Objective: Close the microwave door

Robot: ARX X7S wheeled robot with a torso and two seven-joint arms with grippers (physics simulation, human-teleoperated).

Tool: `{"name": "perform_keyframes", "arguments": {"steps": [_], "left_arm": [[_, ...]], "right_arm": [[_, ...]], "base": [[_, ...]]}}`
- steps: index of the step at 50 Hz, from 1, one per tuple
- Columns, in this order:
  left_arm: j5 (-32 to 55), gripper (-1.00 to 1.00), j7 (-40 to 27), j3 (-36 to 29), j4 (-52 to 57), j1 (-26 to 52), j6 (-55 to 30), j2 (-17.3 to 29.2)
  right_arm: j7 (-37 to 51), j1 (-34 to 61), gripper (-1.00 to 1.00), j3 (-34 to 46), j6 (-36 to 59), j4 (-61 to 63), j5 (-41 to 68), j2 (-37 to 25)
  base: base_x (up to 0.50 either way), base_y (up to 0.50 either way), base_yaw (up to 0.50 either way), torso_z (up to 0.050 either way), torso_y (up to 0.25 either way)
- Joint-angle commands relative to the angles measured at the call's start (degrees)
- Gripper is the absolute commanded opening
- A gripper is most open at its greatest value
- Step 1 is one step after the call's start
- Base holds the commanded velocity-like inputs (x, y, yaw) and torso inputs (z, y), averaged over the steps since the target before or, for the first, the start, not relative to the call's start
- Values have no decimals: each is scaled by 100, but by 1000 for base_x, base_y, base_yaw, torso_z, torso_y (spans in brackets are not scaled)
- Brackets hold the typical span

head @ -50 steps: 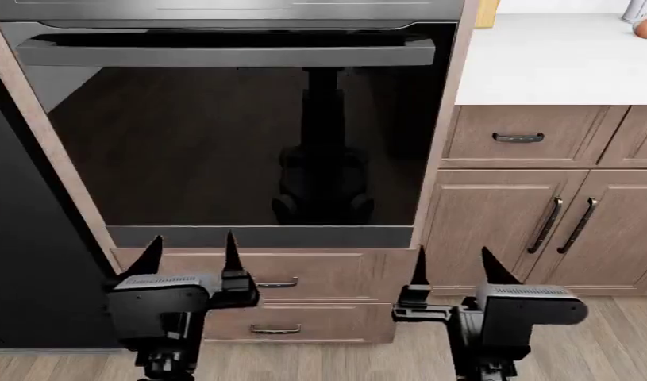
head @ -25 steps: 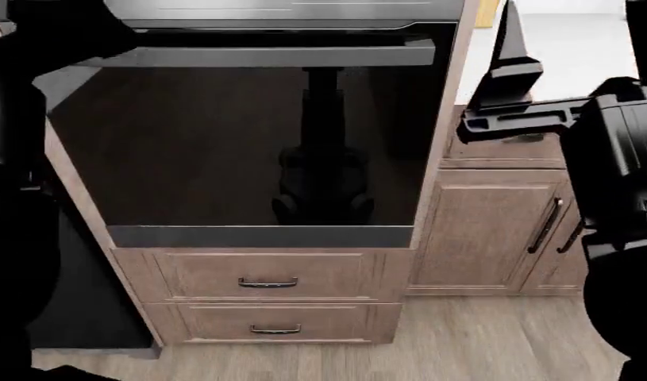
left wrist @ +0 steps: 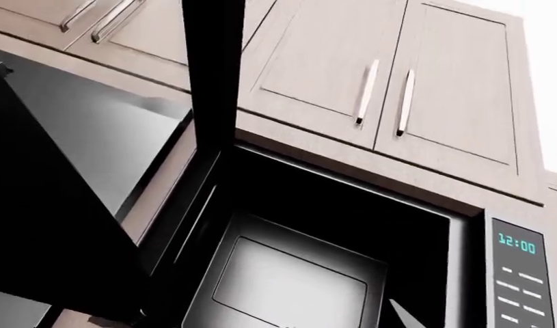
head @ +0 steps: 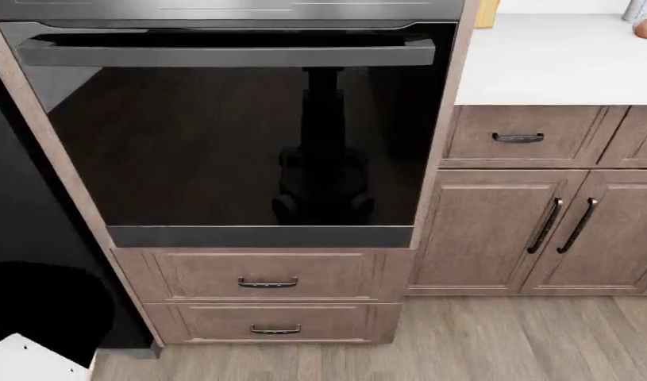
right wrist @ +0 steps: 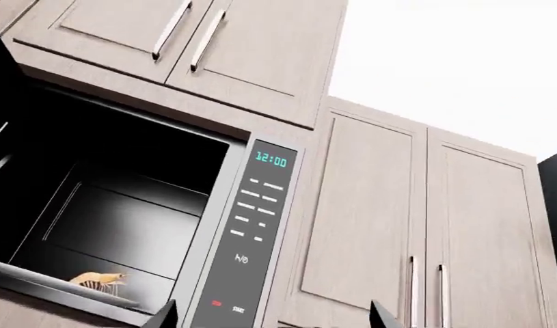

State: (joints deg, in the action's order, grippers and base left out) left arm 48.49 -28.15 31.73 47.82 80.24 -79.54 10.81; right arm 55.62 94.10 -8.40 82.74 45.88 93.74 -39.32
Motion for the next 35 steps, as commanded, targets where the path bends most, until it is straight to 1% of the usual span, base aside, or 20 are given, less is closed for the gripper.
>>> {"name": "perform_keyframes", "arguments": {"steps": [1,5,17,22,35], "left_arm": [[318,100,-151,298,-141,628,-292,221],[499,100,-254,440,-161,843,-461,255],[681,100,-379,459,-182,860,-429,313],[747,100,-430,461,-194,854,-408,329],[888,100,-556,445,-221,838,-323,391]], "right_arm": [[811,1357,100,486,-104,-361,1187,-495],[913,1663,100,707,-166,-387,1334,-524],[1035,1948,100,1045,-255,-425,1443,-564],[1237,2036,100,1283,-328,-593,1540,-622],[1228,2000,100,1328,-405,-607,1476,-706]], "base": [[0,0,0,0,0],[0,0,0,0,0],[-12,0,0,0,0],[-461,2,0,0,0],[-500,0,0,0,0]]}}
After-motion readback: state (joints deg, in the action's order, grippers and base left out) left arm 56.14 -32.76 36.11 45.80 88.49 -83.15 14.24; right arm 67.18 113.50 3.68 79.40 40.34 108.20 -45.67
